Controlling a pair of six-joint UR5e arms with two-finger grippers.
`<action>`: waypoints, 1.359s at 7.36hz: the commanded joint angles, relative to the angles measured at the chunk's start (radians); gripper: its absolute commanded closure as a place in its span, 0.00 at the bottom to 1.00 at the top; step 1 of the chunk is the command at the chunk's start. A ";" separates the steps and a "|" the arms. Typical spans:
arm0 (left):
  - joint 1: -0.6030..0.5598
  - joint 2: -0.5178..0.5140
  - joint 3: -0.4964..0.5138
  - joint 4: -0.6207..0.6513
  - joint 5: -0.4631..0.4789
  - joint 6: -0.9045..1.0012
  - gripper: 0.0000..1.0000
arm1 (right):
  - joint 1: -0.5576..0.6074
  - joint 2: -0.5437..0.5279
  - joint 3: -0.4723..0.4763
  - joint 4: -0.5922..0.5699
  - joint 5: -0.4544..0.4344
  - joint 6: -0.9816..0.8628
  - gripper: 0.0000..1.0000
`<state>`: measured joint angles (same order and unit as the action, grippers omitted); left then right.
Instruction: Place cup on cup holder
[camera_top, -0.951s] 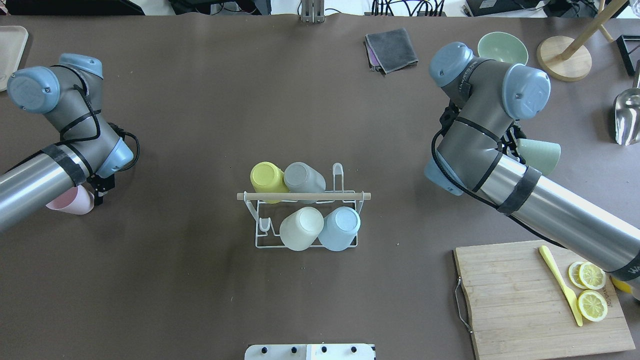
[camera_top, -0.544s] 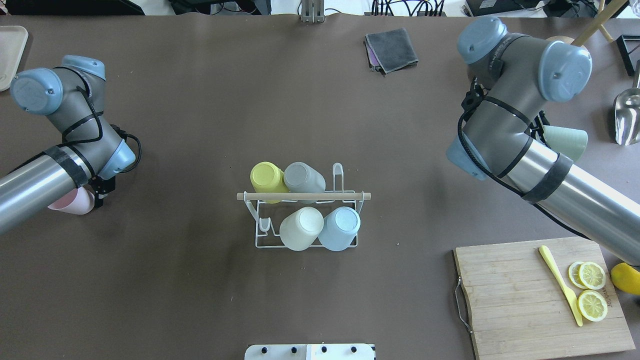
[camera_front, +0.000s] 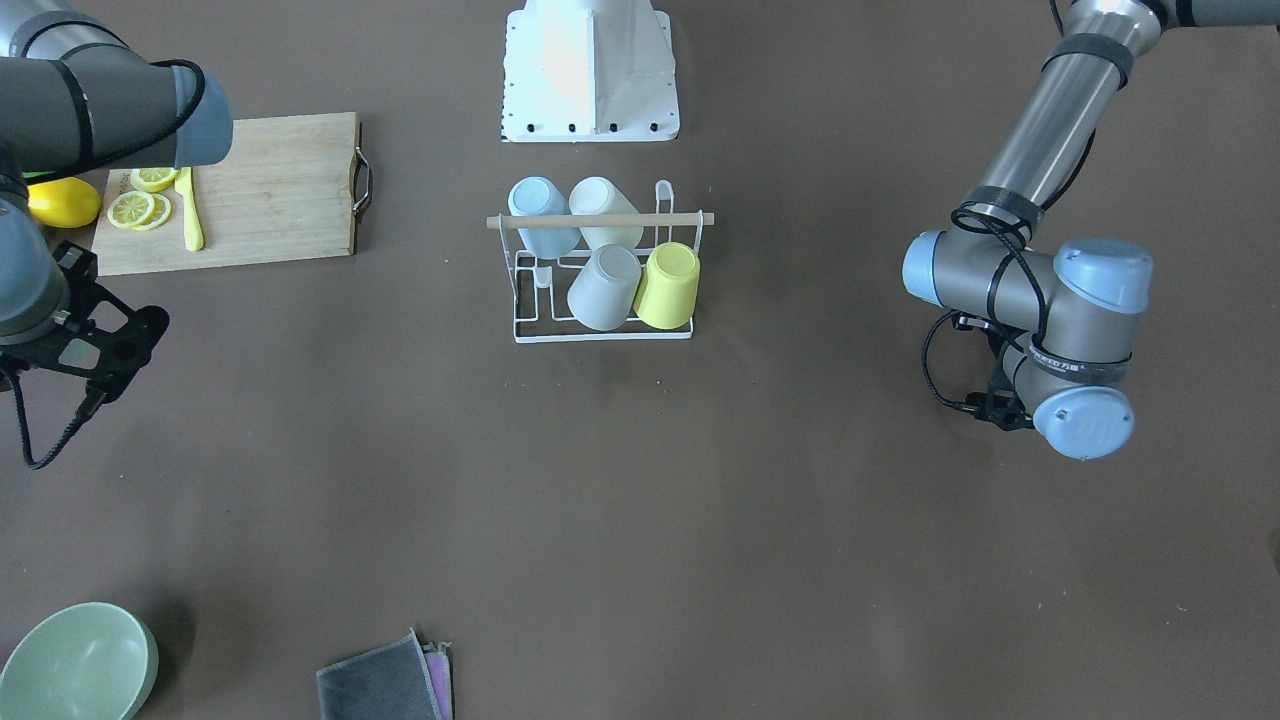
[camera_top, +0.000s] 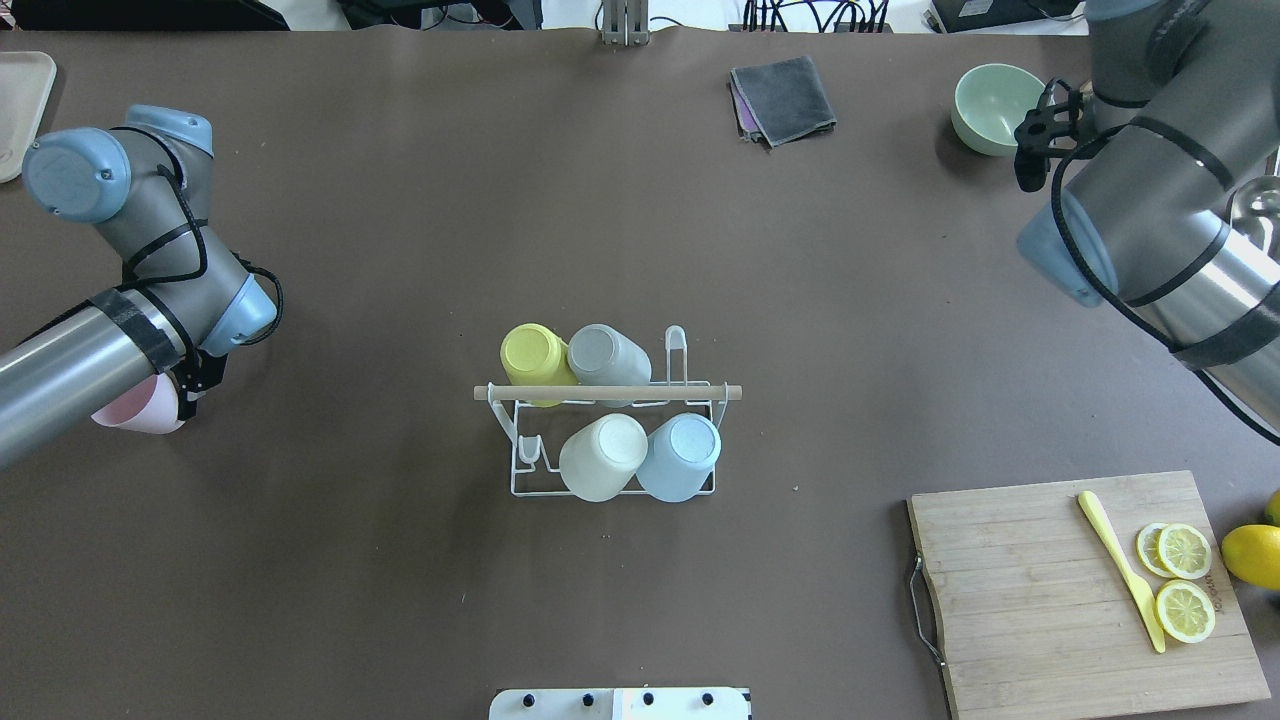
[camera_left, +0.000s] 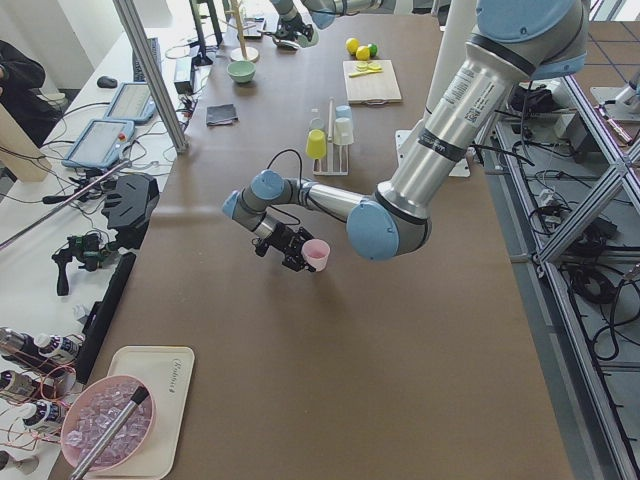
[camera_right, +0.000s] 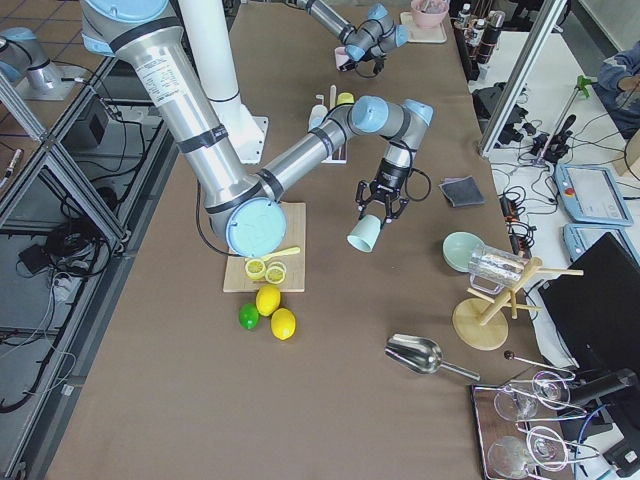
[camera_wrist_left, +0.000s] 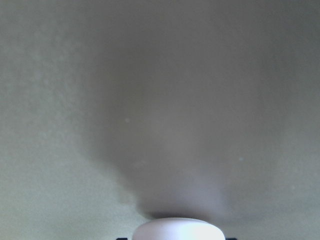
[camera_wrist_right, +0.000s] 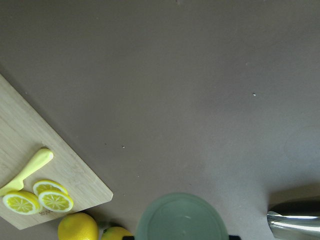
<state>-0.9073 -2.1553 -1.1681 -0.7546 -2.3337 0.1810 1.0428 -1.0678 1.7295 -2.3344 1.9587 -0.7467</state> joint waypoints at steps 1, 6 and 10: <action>-0.008 0.002 -0.063 0.060 0.002 0.000 1.00 | 0.029 -0.004 0.062 0.000 0.063 0.010 1.00; -0.146 0.009 -0.251 -0.015 0.125 0.000 1.00 | -0.067 -0.004 0.058 -0.005 0.095 -0.103 1.00; -0.215 0.037 -0.346 -0.283 0.129 -0.008 1.00 | -0.076 0.061 0.055 -0.055 0.091 -0.132 1.00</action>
<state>-1.1039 -2.1341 -1.4776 -0.9345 -2.2079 0.1776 0.9681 -1.0446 1.7883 -2.3660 2.0604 -0.8571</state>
